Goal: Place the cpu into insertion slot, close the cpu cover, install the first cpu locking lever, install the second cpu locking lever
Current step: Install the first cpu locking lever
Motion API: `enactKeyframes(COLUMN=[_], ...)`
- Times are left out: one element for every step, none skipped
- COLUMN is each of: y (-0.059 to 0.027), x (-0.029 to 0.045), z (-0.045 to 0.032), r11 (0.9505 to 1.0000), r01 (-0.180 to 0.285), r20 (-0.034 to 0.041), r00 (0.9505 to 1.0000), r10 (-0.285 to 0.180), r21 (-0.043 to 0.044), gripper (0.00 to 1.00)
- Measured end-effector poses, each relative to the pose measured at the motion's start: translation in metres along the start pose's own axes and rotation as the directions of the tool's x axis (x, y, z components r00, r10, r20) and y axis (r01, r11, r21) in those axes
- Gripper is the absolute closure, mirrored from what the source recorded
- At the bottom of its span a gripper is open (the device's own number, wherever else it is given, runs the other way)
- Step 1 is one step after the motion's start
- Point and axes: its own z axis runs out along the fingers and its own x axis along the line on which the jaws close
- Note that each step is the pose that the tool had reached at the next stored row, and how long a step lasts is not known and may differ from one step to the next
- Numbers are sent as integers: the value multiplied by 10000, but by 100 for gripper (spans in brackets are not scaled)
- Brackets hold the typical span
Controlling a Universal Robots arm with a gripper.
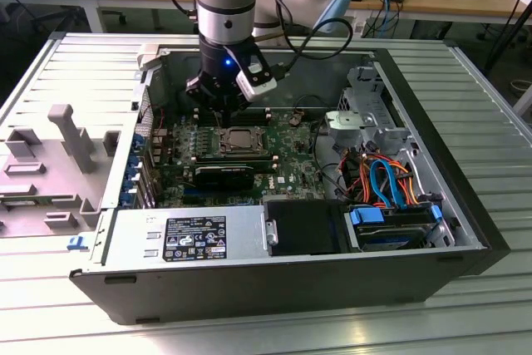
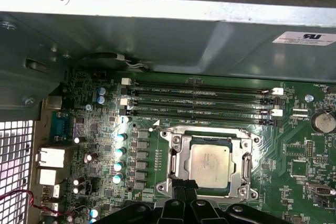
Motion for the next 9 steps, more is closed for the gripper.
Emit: enactKeyframes(y=[0, 0, 0, 0, 0, 0, 0, 0, 0], x=[3, 4, 5, 6, 6, 6, 6, 7, 7], z=[0, 0, 0, 0, 1, 0, 0, 0, 0], r11=[10000, 10000, 10000, 10000, 10000, 10000, 10000, 10000, 10000], r01=[1, 2, 2, 1, 1, 1, 1, 1, 0], r20=[1, 1, 0, 0, 0, 0, 0, 0, 0], r00=[10000, 10000, 10000, 10000, 10000, 10000, 10000, 10000, 10000], r10=[-1, -2, -2, -1, -1, -1, -1, -1, 0], r21=[0, 0, 0, 0, 0, 0, 0, 0, 0], gripper=[89, 89, 89, 89, 89, 89, 89, 89, 89])
